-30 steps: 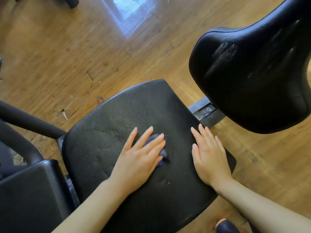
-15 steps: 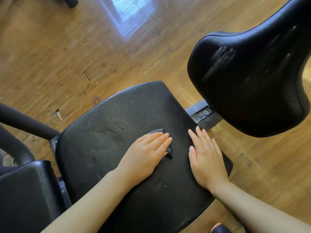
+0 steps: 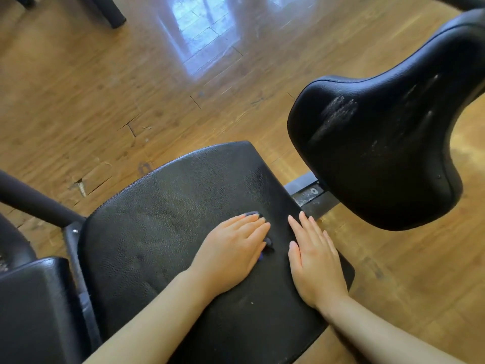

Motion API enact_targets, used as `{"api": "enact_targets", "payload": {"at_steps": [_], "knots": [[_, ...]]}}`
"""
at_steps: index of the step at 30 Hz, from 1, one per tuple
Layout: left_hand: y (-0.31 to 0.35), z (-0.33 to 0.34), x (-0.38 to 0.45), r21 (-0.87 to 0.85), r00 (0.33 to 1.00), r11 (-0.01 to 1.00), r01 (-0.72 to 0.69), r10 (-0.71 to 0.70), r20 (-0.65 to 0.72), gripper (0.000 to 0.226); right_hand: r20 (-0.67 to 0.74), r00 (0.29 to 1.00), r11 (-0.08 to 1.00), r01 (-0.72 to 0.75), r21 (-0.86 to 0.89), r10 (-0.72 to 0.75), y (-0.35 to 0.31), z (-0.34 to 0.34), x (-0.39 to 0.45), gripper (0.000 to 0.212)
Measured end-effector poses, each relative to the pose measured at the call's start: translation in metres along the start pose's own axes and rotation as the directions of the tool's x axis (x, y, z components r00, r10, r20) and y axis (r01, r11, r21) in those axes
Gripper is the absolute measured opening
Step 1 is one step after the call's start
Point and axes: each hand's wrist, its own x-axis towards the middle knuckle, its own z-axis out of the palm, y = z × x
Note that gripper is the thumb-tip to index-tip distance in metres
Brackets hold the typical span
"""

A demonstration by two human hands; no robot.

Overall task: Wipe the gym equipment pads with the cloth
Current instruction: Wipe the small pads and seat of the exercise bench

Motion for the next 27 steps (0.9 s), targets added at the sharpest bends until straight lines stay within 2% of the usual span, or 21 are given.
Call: {"api": "enact_targets", "payload": {"at_steps": [3,6,10,12,18,23,27], "knots": [[-0.011,-0.012,-0.021,-0.016,0.998,0.998,-0.06,0.059,-0.021,0.03,0.008,1.0,1.0,-0.011,0.006,0.011,-0.002,-0.004,0.0,0.062],[-0.023,-0.024,-0.052,-0.021,0.999,0.999,-0.044,0.044,-0.006,0.033,0.003,1.0,1.0,-0.005,0.018,0.005,-0.003,-0.005,0.002,0.061],[-0.015,-0.009,-0.024,0.047,1.0,0.999,0.007,-0.007,0.005,0.035,-0.005,1.0,1.0,-0.003,0.003,0.003,-0.002,0.0,0.0,0.06],[-0.01,-0.006,-0.007,0.05,1.0,0.999,-0.011,0.01,0.009,0.035,-0.015,1.0,1.0,-0.003,0.001,0.003,-0.001,0.0,0.001,0.059],[-0.033,-0.029,-0.053,0.029,0.999,0.999,-0.041,0.041,0.018,0.037,-0.013,1.0,1.0,0.012,0.007,-0.012,0.0,0.001,0.003,0.059],[-0.019,-0.011,-0.015,0.079,0.999,0.997,0.024,-0.026,0.03,0.038,-0.014,1.0,1.0,0.009,-0.007,-0.009,0.0,0.002,0.002,0.059],[-0.017,-0.014,-0.022,-0.045,0.999,0.999,-0.013,0.015,0.049,0.037,-0.013,1.0,1.0,0.005,-0.001,-0.005,0.001,0.002,0.001,0.059]]}}
